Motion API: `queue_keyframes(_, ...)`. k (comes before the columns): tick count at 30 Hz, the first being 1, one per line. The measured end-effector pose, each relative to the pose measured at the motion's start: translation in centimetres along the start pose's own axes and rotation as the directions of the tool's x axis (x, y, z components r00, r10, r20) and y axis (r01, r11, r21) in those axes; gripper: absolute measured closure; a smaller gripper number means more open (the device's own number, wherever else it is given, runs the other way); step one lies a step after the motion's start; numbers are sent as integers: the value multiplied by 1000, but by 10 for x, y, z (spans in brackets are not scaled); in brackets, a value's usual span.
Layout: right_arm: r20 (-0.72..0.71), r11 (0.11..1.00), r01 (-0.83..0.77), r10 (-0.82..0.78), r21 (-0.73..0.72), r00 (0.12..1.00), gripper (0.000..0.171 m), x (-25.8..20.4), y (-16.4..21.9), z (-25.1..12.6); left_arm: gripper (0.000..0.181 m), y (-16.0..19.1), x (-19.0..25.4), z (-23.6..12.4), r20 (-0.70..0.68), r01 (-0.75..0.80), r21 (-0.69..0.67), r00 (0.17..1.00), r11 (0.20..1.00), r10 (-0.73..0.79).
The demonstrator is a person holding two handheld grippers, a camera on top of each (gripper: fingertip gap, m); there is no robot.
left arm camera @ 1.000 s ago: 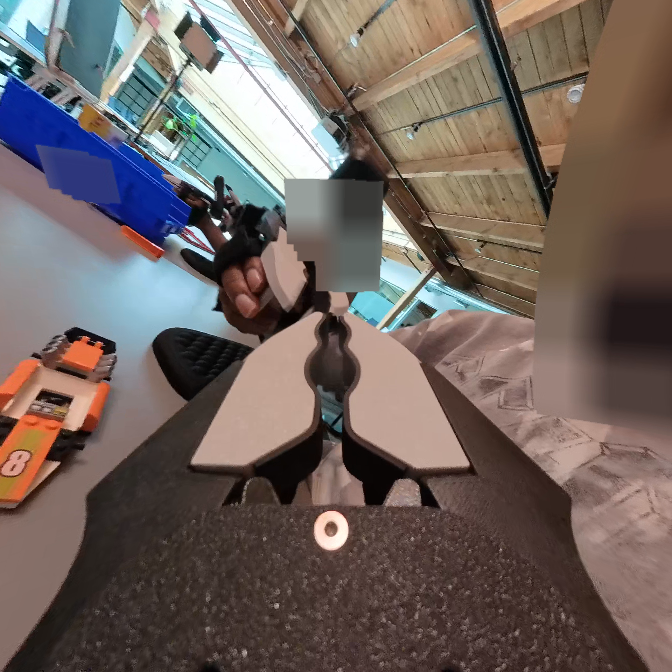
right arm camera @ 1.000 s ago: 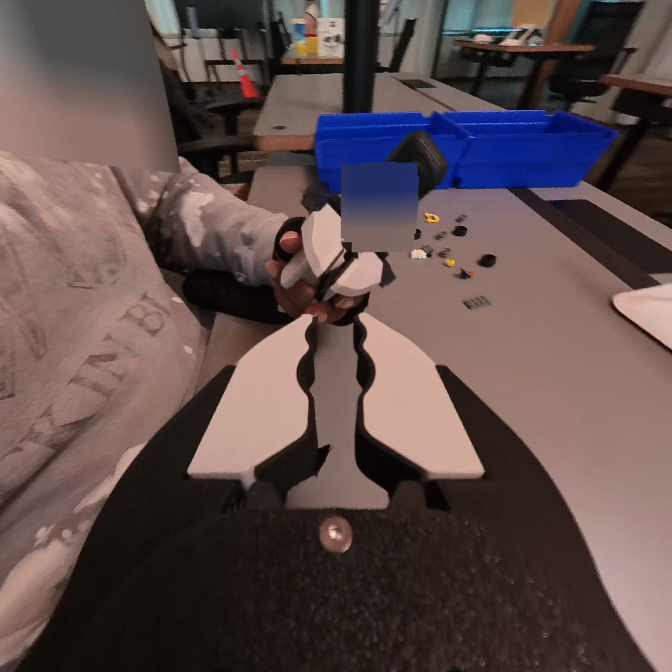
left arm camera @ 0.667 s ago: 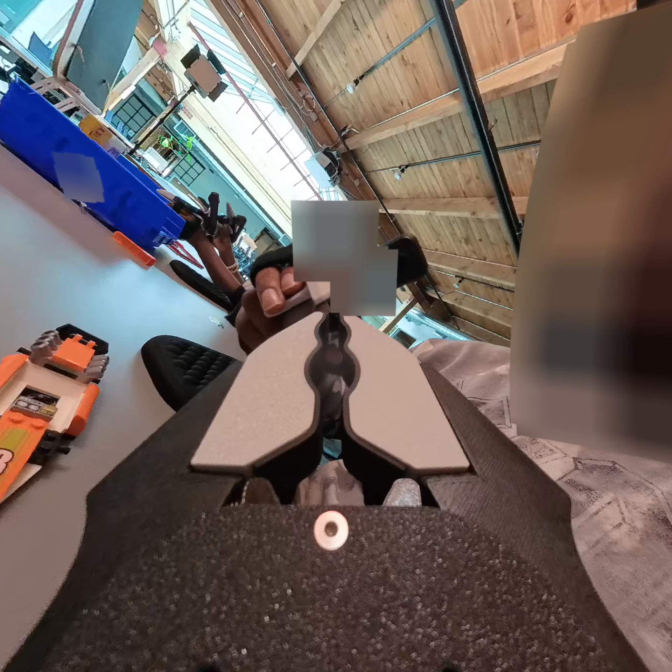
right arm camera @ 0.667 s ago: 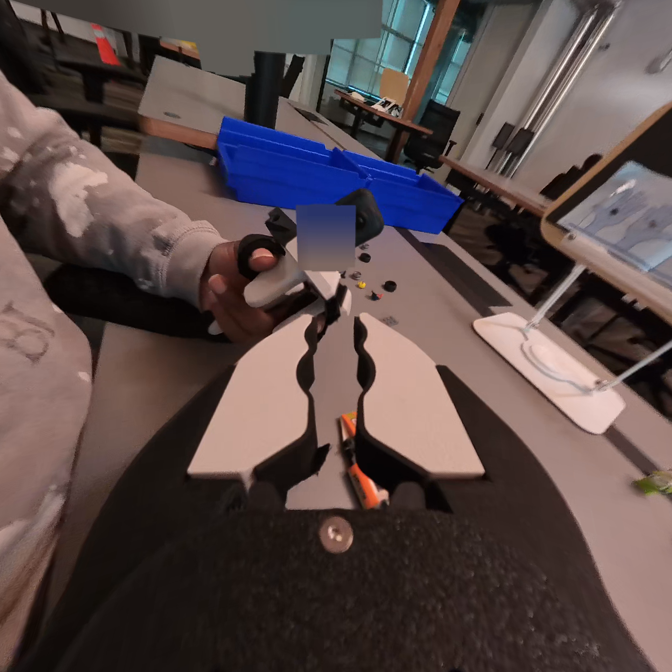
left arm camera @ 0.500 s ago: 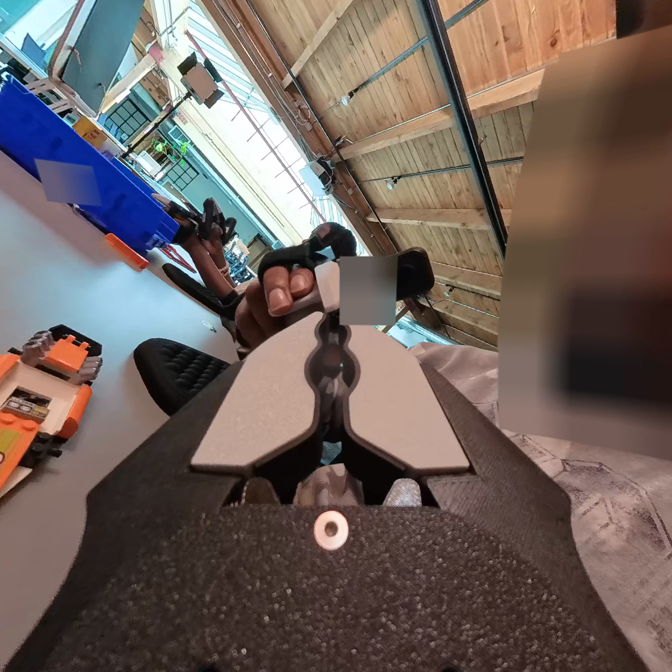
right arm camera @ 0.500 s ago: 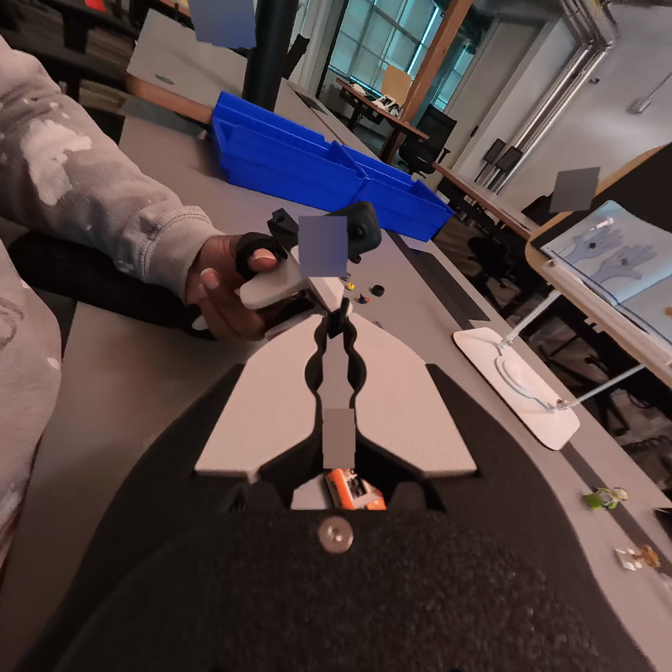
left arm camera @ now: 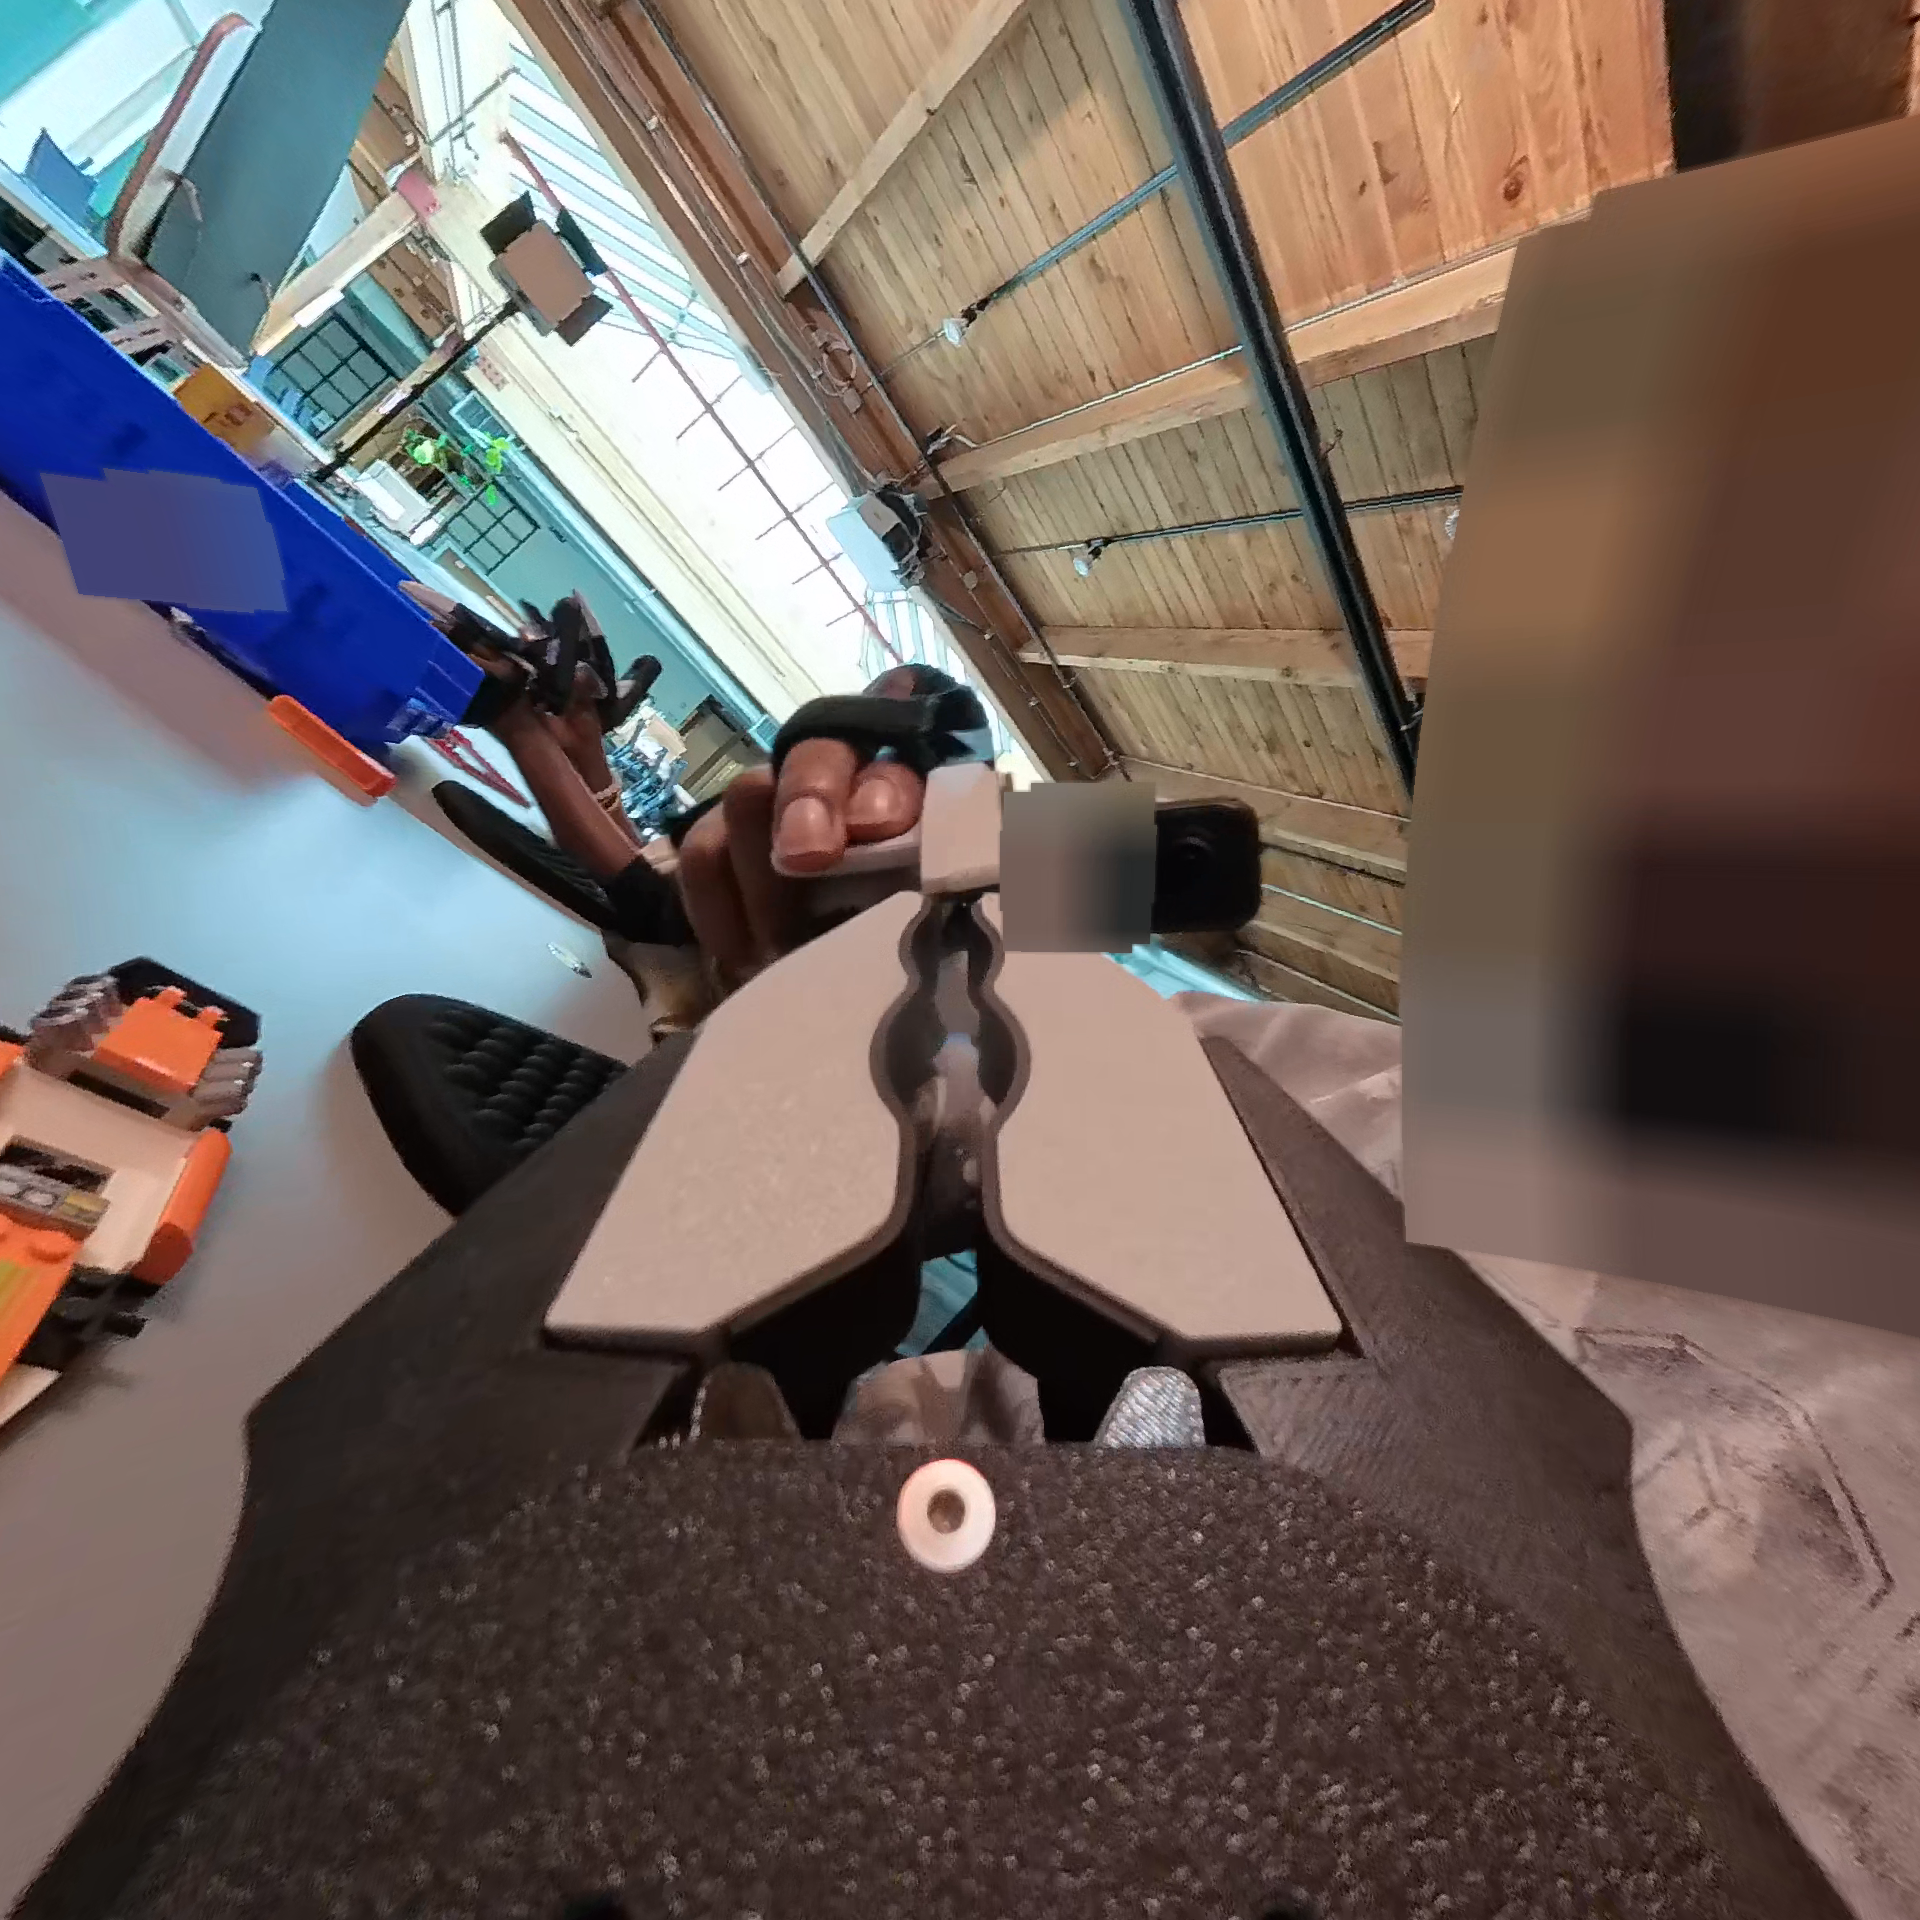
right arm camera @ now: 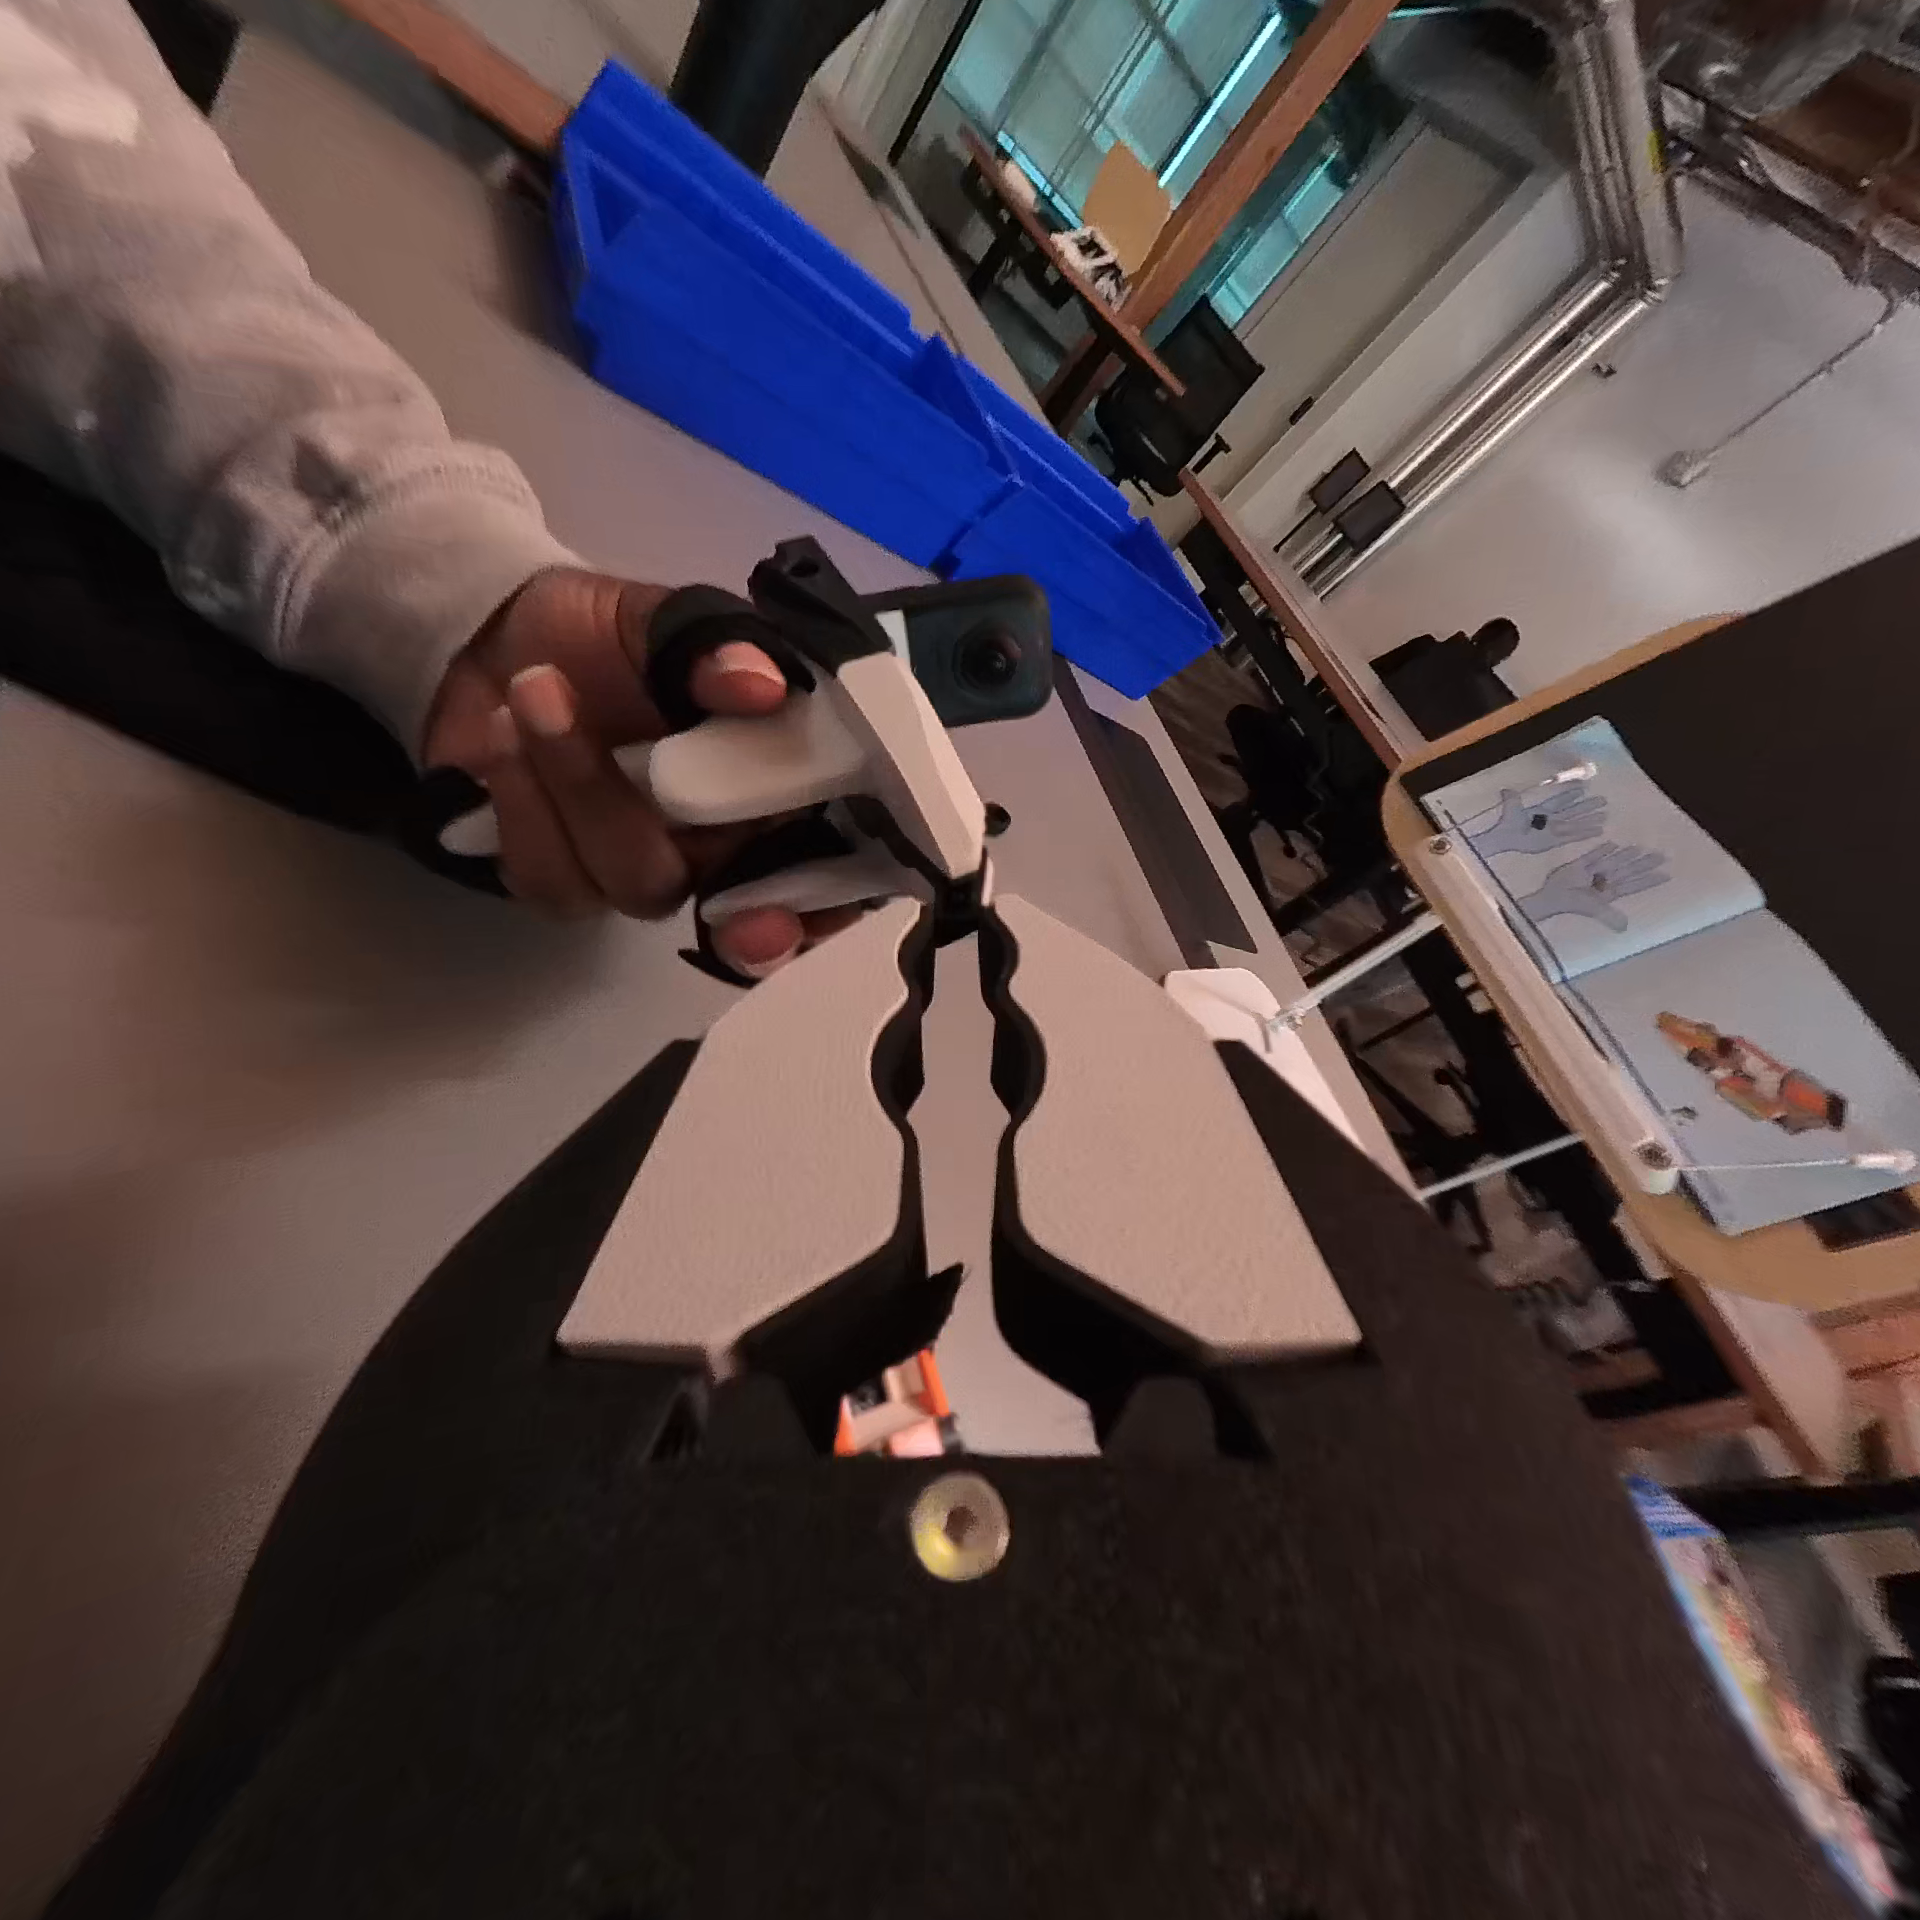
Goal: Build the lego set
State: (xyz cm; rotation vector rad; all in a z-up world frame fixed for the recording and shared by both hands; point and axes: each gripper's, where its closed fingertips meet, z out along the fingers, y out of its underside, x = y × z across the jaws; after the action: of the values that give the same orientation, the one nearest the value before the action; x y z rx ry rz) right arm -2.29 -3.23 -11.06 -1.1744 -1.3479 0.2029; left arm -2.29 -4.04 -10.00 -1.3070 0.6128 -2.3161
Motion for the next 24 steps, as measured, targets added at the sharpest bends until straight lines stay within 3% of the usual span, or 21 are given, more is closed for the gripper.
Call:
queue_keyframes(4, 70, 959, 239, -231, -151, 971, 164, 0, 17, 0, 167, 3, -19, -4, 165, -86, -88, 981, 992, 100)
queue_keyframes(10, 267, 773, 547, -481, -320, 835, 164, -7, 51, 1, 158, 19, -48, -8, 402, -205, -311, 856, 928, 324)
queue_keyframes(15, 352, 698, 612, -505, -371, 788, 164, -12, 65, 6, 158, 26, -61, -9, 479, -166, -344, 815, 924, 325)
queue_keyframes(24, 347, 705, 601, -494, -376, 797, 164, -17, 63, 5, 172, 26, -65, -12, 505, -124, -313, 818, 942, 276)
